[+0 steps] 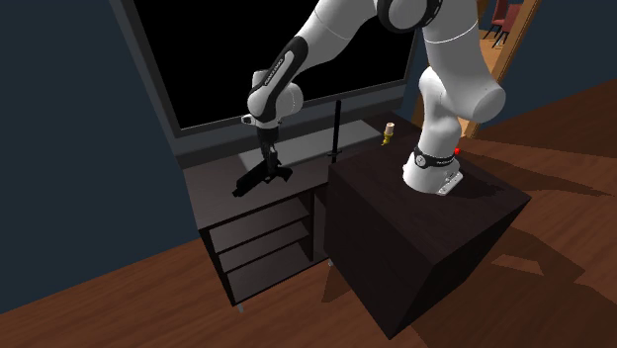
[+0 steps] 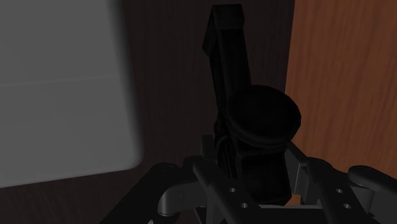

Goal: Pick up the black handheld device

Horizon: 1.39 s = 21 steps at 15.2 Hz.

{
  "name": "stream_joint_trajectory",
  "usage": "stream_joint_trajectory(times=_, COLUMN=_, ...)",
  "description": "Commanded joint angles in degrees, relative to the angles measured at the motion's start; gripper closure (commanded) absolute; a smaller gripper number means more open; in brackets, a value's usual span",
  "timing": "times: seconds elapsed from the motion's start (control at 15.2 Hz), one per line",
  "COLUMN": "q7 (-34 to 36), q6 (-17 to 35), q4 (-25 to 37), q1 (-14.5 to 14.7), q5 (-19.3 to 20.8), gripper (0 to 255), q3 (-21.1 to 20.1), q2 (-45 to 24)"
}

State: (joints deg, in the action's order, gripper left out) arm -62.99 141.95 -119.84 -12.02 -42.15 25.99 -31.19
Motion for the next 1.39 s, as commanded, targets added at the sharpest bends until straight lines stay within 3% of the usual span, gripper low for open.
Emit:
stream_joint_trajectory(times=0.0, q7=0.0, q6=0.0, q4=0.0, q1=0.0, q5=0.0, gripper=255, q3=0.0, q2=-0.1)
stream_joint_trajectory(times=0.33, q7=0.0, q6=0.0, q4=0.0, q1=0.0, q5=0.0, gripper=255, q3=0.0, q2=-0.1)
stream_joint_trajectory(times=1.32, q7=7.2, q6=-6.3, q4=-1.4, q1=4.2, q5=9.0, gripper=255, q3=5.6, q2=9.6)
